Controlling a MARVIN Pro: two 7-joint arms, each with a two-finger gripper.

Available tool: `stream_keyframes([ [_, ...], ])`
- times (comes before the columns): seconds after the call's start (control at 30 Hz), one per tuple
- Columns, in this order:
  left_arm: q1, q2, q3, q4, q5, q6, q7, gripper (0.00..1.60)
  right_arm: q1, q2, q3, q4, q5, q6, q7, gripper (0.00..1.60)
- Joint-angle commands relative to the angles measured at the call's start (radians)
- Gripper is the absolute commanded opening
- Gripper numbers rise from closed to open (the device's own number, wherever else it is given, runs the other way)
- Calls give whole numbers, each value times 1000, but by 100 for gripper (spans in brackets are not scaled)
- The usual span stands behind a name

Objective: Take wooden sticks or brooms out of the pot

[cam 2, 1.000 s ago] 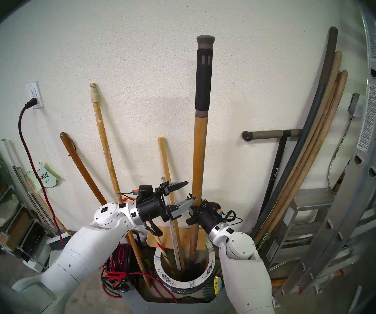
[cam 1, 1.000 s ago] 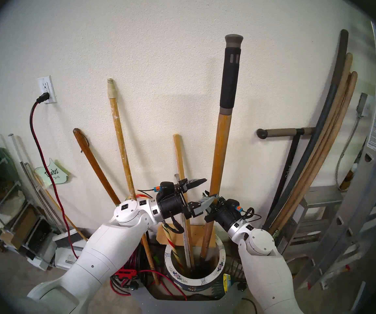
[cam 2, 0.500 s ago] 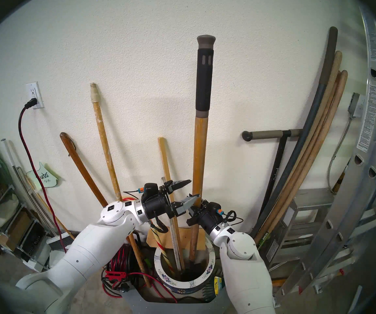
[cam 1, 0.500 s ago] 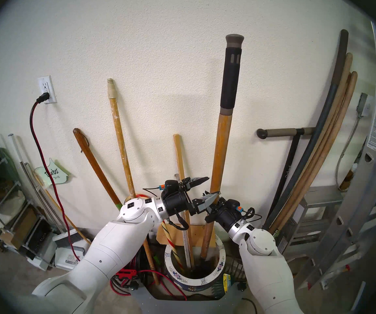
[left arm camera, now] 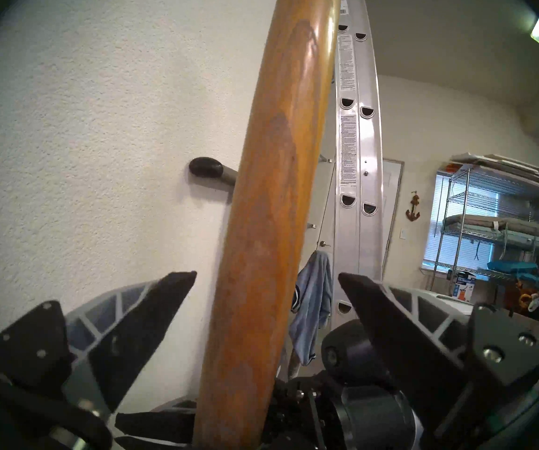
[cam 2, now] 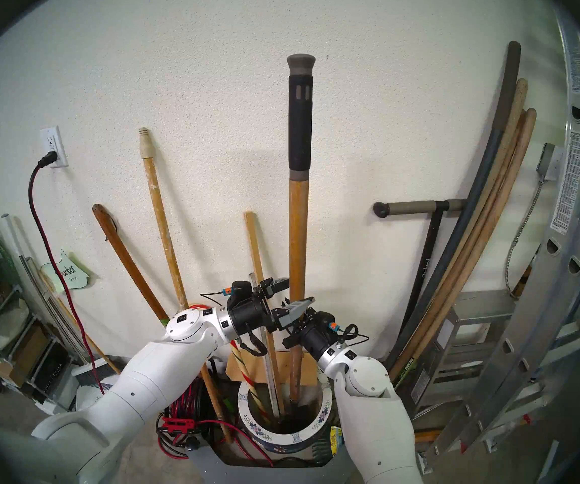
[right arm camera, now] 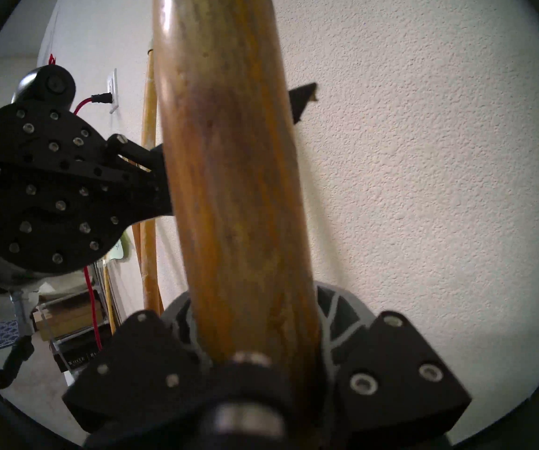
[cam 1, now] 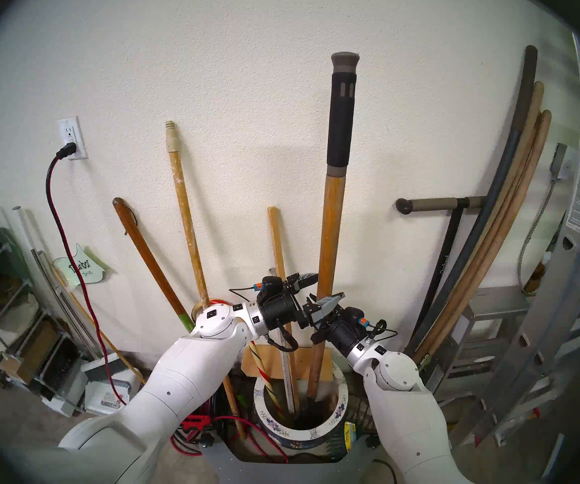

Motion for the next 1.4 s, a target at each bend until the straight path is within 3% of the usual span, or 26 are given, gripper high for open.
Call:
stream_keyframes([
  [0.0, -39, -39, 2, 38, 20, -17, 48, 160, 4, -8, -7, 20, 6, -6, 8, 0],
  [0.23, -51, -61, 0, 77, 48, -40, 127, 160, 26, -9, -6, 61, 6, -20, 14, 0],
  [0.27, -55, -65, -1, 88, 47, -48, 124, 41, 29, -9, -7, 68, 6, -23, 15, 0],
  [0.3, -58, -66, 0, 97, 47, -53, 124, 0, 33, -9, -7, 74, 5, -25, 16, 0],
  [0.63, -36, -50, -15, 78, 90, -87, 172, 0, 53, -7, -13, 115, -1, -41, 15, 0],
  [0.87, -6, -5, -31, 6, 140, -71, 239, 0, 55, 0, -12, 109, -9, -48, 18, 0],
  [1.37, 29, 39, -102, -192, 137, -35, 257, 0, 100, 2, 11, 10, -7, -33, 27, 0],
])
